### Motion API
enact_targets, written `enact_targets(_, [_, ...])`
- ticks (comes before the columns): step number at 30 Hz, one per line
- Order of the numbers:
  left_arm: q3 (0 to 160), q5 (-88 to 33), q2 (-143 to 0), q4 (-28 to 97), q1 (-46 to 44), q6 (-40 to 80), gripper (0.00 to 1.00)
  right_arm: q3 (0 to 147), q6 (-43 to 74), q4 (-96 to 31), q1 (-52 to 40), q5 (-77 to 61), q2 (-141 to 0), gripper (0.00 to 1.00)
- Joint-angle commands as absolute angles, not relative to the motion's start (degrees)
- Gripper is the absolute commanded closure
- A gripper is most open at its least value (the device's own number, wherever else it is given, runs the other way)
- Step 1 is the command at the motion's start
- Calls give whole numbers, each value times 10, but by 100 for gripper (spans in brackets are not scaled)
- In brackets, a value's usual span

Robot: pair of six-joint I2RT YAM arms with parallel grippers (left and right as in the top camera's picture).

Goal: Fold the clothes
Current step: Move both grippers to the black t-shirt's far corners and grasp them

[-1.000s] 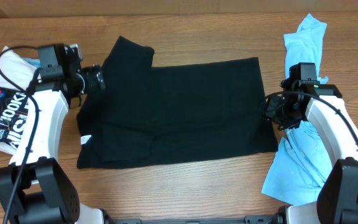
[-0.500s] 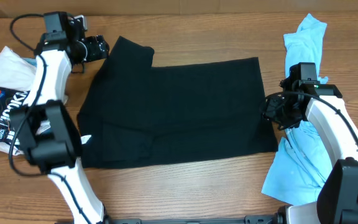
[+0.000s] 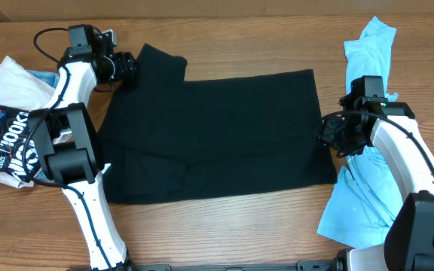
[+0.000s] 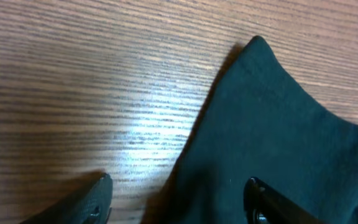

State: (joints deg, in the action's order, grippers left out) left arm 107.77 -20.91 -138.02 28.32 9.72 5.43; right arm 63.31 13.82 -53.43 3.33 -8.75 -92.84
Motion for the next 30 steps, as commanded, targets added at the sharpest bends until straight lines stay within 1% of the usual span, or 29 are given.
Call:
enact_targets(1, [1089, -222, -1410, 296, 87, 43, 55, 637, 135, -531, 35, -91, -914, 54])
enact_targets(2, [1089, -221, -1412, 301, 85, 42, 66, 637, 135, -530, 35, -91, -914, 54])
enact_targets(4, [1089, -221, -1412, 315, 82, 39, 81, 637, 135, -527, 35, -91, -914, 54])
enact_targets(9, [1089, -208, -1412, 351, 86, 38, 94, 637, 135, -499, 35, -91, -914, 54])
enact_targets(13, [1089, -205, -1397, 375, 98, 46, 96, 637, 134, -432, 35, -91, -914, 54])
enact_targets(16, [1089, -205, -1373, 383, 106, 52, 96, 637, 114, -330, 35, -90, -915, 54])
enact_targets(21, [1089, -204, -1323, 388, 110, 54, 96, 637, 100, -219, 35, -86, -934, 54])
enact_targets(25, [1089, -204, -1303, 390, 110, 72, 96, 637, 99, -147, 35, -87, -981, 54])
enact_targets(28, [1089, -204, -1301, 397, 109, 90, 96, 641, 95, -87, 35, -87, -1040, 50])
enact_targets(30, [1089, -204, -1301, 404, 108, 93, 96, 663, 78, -78, 35, -87, -1084, 47])
